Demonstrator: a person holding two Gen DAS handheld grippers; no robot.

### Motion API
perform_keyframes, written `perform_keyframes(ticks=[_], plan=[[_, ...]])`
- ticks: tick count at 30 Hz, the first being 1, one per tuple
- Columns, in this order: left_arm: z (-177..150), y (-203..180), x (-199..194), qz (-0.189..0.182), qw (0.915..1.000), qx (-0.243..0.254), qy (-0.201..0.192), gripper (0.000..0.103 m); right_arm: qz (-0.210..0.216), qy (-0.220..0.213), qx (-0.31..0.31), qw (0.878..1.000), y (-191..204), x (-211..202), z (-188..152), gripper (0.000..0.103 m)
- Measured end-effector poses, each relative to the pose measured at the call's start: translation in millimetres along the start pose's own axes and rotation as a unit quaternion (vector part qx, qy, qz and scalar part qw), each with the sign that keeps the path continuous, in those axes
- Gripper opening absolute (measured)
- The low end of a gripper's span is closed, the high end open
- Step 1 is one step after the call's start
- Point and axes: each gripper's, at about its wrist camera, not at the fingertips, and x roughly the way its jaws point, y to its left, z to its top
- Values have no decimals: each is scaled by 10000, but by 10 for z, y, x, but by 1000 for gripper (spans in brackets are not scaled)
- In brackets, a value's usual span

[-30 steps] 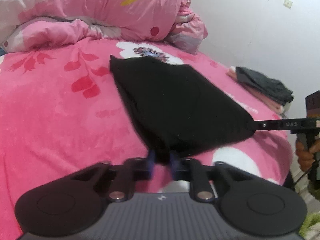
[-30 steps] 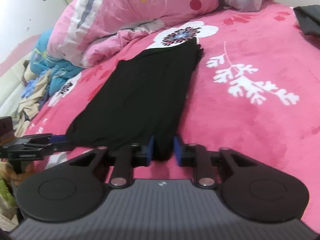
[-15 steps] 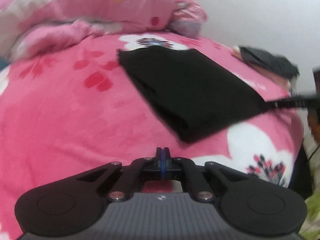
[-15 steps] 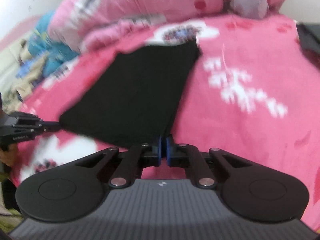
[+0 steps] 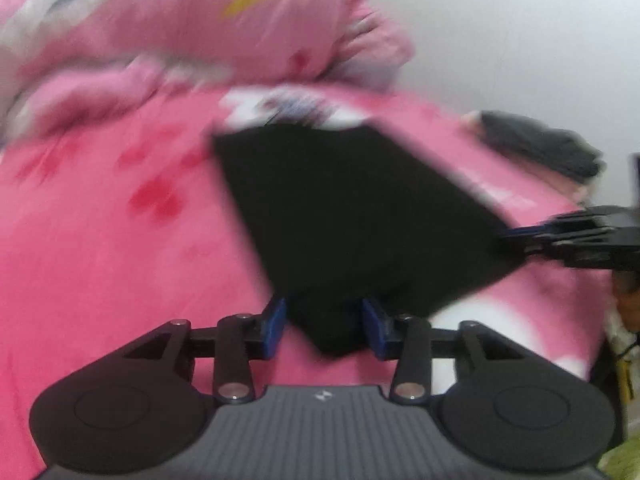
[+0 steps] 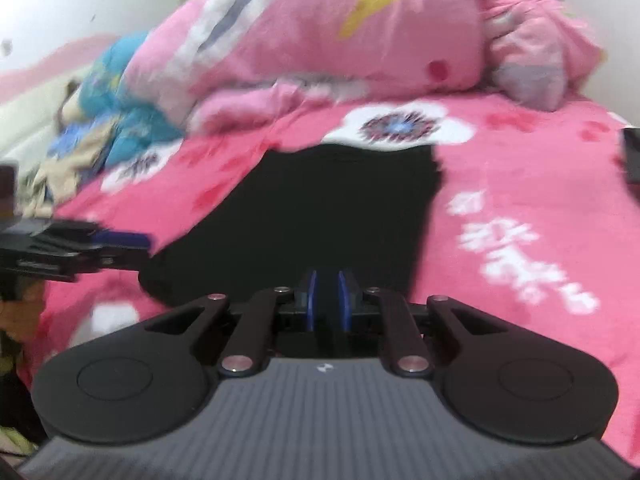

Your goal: Fold clothes

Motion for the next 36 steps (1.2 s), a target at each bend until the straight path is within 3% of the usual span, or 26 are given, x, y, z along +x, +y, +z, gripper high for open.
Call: perform_keyframes(ticks=[3,5,8,11,14,15,17,18,21,23,24,26,28,30,32,34,36], plan=[[-39,279,-201,-55,9983,-587,18,48,-175,272,19,9995,-171,28,-226,7],[25,296,-304,188,9989,-423,-95,49,-256,227,513,9981,-391,-173,-266,10],[259,265,-232,16,9989,-358,-308,53,-774,165,463,9958,-540,-332,-170,12],[470,150,44,-330,9980,-379,-382,54,-481,-208,434,9977,-481,-249,82,14],[437,121,351,-335,9990,-299,-77,52,-23,-362,167,9992,-229,104,286,14],[392,159,412,-315,9990,-307,36,43,122,-329,139,9993,-170,234,310,14],[318,321,304,-365,9982,-479,-41,45,224,-79,140,9996,-191,498,286,11],[300,396,234,-199,9980,-605,0,56,163,-41,230,9996,-279,517,239,9],[347,601,76,116,9970,-761,-27,56,169,-78,964,9952,-670,399,134,4],[506,667,79,86,9961,-858,-184,57,-578,-66,823,9949,-806,270,187,10],[602,674,121,12,9957,-895,-253,58,-636,-129,791,9948,-847,228,230,10],[829,647,325,-152,9951,-910,-368,59,-324,-365,987,9939,-921,211,425,10],[994,595,603,-206,9957,-803,-424,60,-127,-465,645,9968,-784,392,631,10],[1056,612,905,-44,9962,-848,-212,60,31,-482,147,9987,-594,661,839,10],[1036,716,1110,156,9955,-935,-39,52,264,-261,-44,9993,-497,989,916,9],[993,895,1038,-22,9925,-1210,-193,52,146,-12,-197,9997,-531,1197,892,8],[1008,1005,937,143,9894,-1420,-273,57,-281,132,-149,9994,-747,1271,819,8]])
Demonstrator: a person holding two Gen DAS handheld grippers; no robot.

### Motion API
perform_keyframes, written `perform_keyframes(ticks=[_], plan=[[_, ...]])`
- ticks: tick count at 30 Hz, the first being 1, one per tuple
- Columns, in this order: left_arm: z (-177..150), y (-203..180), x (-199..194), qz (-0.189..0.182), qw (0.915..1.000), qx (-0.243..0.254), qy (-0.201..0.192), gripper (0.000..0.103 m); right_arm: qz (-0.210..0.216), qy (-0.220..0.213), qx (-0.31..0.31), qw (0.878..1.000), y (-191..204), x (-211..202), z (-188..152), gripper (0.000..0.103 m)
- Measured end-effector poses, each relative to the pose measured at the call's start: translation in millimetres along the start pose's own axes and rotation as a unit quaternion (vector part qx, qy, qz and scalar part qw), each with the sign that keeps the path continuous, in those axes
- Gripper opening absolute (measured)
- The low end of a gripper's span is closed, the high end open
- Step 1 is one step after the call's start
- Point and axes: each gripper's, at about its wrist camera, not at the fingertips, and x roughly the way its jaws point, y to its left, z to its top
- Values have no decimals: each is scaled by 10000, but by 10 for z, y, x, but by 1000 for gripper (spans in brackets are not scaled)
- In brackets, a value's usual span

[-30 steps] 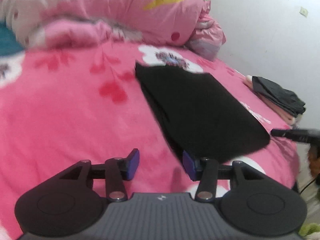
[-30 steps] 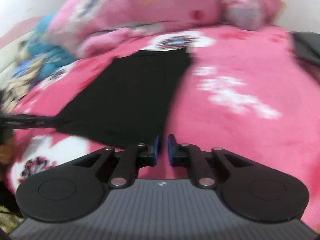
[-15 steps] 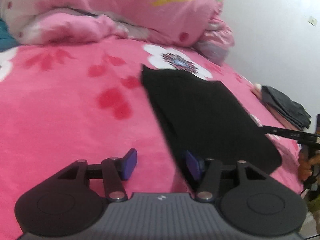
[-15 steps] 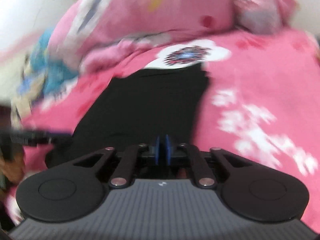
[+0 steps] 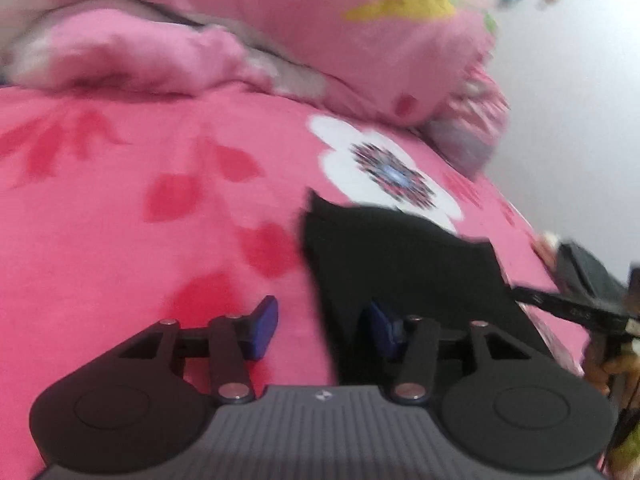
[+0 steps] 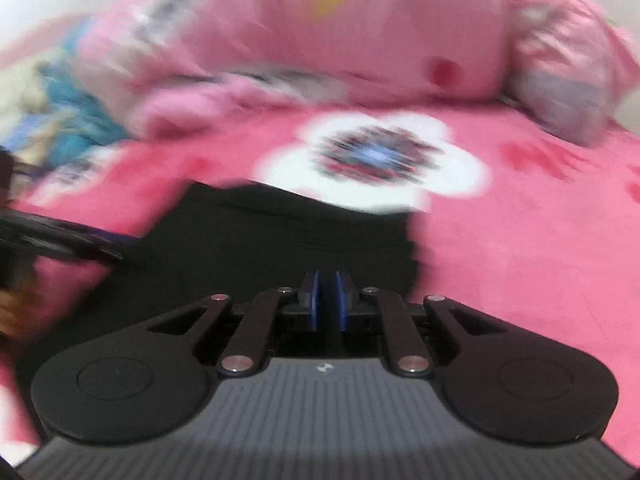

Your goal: Fold clothes

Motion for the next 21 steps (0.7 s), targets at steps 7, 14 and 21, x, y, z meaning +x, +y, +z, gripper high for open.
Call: perform_keyframes(ticks=[7,14,21], plan=[[403,-211,145,-303,9988,61,-379,68,148,-473,985,9939,-479,-275,113,13],[574,-310,712,586,9982,77,-100,63,318,-9,473,9984,-239,487,317,11],[542,-534,270,971,9949,281,-38,64,-412,-314,1030,9933,-470,-37,362,16]])
